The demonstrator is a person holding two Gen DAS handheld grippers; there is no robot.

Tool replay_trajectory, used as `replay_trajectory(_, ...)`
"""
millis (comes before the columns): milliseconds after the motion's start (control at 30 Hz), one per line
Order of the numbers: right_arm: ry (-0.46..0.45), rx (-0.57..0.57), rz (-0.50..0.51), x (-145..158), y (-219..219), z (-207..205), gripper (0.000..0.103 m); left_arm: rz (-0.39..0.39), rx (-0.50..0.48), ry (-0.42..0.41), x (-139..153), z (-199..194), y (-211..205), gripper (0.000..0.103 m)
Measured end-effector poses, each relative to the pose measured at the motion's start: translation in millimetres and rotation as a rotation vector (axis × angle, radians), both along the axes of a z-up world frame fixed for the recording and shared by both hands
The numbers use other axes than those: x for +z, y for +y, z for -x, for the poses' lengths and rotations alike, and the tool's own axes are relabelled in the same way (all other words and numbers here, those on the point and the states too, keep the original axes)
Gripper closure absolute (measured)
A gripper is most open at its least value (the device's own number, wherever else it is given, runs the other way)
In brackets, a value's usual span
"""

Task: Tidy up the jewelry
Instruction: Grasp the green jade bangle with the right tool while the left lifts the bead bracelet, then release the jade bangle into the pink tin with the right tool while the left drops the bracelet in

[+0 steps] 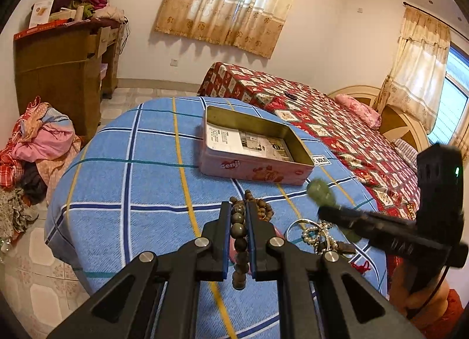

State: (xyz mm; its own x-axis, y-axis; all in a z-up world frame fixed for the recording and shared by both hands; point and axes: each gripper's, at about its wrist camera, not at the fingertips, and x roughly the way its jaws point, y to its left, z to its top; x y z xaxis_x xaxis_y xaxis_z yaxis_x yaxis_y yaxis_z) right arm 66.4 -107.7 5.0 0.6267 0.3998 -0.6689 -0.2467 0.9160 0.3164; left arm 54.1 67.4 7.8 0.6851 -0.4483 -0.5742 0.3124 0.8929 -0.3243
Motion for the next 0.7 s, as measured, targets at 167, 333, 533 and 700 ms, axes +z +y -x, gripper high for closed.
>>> replay_trajectory(167,-0.047,-0.077,-0.007,19.7,-18.5,-27.0,0.081,0.009,-0.043,-0.041,16.6,-18.4,-15.7,0.094)
replay_trajectory(333,-0.077,-0.171,-0.028,35.2,-40.8,-66.0,0.081,0.006,-0.066,-0.089,31.1,-53.4,-34.1,0.094)
replay_trajectory(533,-0.020,-0.225,-0.060,20.0,-50.4,-116.4,0.081,0.006,-0.090,-0.098,26.8,-105.8,-56.8,0.094)
replay_trajectory(700,0.056,-0.221,-0.039,-7.2,-46.6,-149.4,0.081,-0.030,-0.105,-0.044,5.7,-147.2,-72.8,0.094)
